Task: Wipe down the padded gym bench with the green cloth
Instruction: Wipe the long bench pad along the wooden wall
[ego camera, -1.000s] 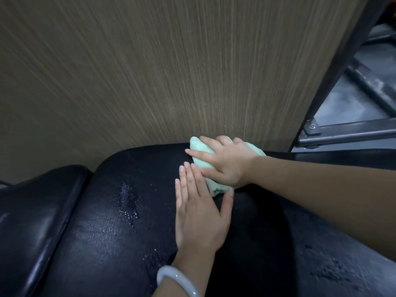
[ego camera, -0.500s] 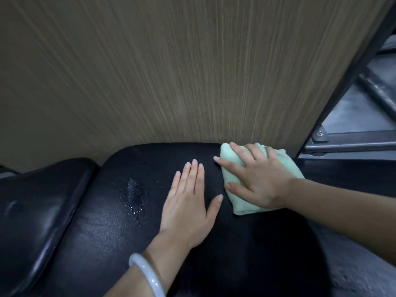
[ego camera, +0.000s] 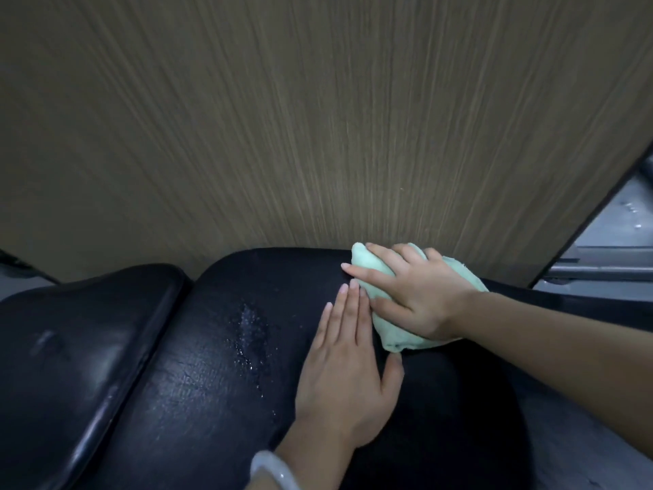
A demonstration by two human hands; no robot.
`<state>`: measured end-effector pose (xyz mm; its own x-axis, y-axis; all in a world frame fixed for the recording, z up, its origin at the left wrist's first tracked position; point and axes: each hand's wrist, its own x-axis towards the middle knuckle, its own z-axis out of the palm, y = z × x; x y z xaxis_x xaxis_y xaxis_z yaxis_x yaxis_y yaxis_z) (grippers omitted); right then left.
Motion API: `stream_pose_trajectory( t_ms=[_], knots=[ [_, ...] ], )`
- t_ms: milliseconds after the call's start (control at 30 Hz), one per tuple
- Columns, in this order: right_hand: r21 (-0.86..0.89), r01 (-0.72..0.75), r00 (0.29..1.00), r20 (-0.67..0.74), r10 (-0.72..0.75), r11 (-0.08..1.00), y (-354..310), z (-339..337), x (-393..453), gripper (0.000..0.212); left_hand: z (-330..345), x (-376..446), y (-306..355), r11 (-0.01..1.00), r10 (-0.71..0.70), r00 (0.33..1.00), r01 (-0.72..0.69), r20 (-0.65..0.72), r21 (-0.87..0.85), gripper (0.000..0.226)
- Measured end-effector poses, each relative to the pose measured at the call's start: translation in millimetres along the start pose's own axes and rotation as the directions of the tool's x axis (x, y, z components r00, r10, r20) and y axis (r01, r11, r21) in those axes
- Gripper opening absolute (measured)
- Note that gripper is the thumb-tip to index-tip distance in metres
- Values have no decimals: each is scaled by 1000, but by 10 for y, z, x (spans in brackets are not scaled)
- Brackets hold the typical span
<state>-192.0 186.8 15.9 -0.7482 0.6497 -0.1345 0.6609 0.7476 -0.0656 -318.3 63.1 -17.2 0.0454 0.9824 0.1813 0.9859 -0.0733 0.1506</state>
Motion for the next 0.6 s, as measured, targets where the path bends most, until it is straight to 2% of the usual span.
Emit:
stream_pose_trajectory(
  t_ms=[367, 600],
  knots=[
    [7, 222, 970, 103, -222, 975, 4, -123, 468, 59, 18, 8, 20, 997, -76, 995, 74, -58, -33, 86],
    [-6, 251, 958, 141, -248, 968, -90, -168, 629, 57, 36, -20, 52, 986, -165, 985, 163, -53, -27, 90]
  ],
)
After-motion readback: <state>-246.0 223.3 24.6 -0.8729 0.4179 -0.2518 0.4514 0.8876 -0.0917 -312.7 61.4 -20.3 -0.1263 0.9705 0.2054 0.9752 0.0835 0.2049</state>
